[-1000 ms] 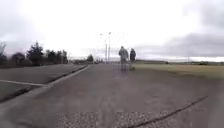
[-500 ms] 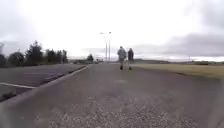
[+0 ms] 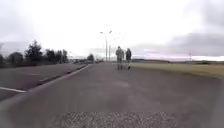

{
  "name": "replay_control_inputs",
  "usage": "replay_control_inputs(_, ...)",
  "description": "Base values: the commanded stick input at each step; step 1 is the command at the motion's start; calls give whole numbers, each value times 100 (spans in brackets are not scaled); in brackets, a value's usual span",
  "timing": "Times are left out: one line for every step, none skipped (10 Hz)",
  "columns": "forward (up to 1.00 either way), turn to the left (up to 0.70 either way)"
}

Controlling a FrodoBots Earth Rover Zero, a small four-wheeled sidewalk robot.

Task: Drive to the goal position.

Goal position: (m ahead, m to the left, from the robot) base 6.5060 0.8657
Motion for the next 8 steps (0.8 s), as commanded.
replay_control_inputs(100, 40)
replay_control_inputs(100, 37)
replay_control_inputs(100, 29)
replay_control_inputs(100, 21)
replay_control_inputs(100, 13)
replay_control_inputs(100, 5)
replay_control_inputs(100, 0)
replay_control_inputs(100, 0)
